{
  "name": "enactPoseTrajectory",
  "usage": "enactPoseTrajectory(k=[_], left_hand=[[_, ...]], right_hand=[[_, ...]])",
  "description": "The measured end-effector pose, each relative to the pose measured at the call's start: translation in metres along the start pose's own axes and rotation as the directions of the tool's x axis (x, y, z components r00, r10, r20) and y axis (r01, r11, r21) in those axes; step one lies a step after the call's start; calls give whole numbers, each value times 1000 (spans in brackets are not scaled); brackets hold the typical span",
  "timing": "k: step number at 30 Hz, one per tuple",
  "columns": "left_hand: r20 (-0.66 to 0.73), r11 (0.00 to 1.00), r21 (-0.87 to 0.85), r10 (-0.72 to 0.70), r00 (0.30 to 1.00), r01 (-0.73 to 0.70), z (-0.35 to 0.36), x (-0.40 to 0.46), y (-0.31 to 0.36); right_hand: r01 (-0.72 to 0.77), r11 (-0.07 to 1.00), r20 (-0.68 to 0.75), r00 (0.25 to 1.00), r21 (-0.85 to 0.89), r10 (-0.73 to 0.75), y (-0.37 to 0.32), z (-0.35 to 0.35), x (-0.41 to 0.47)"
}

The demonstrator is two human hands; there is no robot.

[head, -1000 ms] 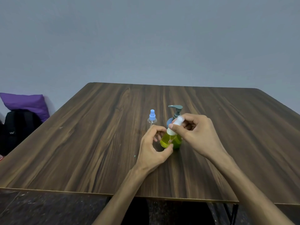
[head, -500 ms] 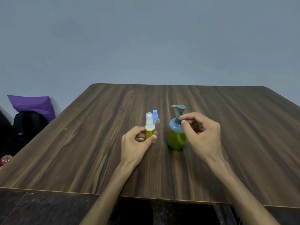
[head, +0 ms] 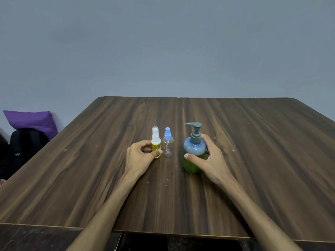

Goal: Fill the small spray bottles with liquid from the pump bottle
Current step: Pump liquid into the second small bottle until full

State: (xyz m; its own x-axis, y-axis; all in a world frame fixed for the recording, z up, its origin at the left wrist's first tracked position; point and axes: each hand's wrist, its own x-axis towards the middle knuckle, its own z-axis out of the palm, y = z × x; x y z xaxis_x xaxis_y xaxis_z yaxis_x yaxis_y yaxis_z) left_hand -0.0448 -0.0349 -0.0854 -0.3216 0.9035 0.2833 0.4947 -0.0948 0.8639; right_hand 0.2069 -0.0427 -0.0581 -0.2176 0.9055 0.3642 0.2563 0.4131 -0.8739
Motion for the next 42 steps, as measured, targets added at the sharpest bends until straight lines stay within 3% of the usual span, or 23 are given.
enactPoseTrajectory(k=[5,7,10,12,15,18,21,25,31,33,38,42], left_hand=[[30,999,-6,49,998,-49,1,-3,-3],[-35,995,6,102,994,-102,1,-9,0],[-229,941,82,338,913,-328,-2,-20,19],[-245,878,192,476,845,-439,-7,-22,43],[-103,781,378,568,816,-496,-7,-3,61],[106,716,518,489,866,-468,-2,21,62],[195,693,560,422,885,-454,1,28,62],[138,773,416,466,874,-478,0,22,65],[0,810,160,572,820,-564,-11,-7,90],[-16,823,64,567,824,-565,-16,-18,98],[-30,872,19,490,871,-489,-26,-36,101],[72,899,-301,353,933,-317,-30,-46,105]], right_hand=[[-3,997,2,1000,71,3,3,3,8],[0,996,-3,1000,84,1,4,3,7],[4,995,1,1000,102,-4,5,3,5],[5,995,1,1000,98,-5,4,3,5],[-3,996,22,1000,91,1,4,1,5],[-3,997,42,999,71,0,3,-3,1],[52,997,-58,997,64,-49,1,-9,-8],[177,983,-269,950,54,-156,-9,-18,-23],[302,952,-475,832,-44,-286,-40,-17,-41],[331,942,-466,827,-46,-314,-54,-10,-44],[304,948,-335,887,-93,-317,-72,12,-50],[164,986,-186,968,-42,-169,-72,26,-52]])
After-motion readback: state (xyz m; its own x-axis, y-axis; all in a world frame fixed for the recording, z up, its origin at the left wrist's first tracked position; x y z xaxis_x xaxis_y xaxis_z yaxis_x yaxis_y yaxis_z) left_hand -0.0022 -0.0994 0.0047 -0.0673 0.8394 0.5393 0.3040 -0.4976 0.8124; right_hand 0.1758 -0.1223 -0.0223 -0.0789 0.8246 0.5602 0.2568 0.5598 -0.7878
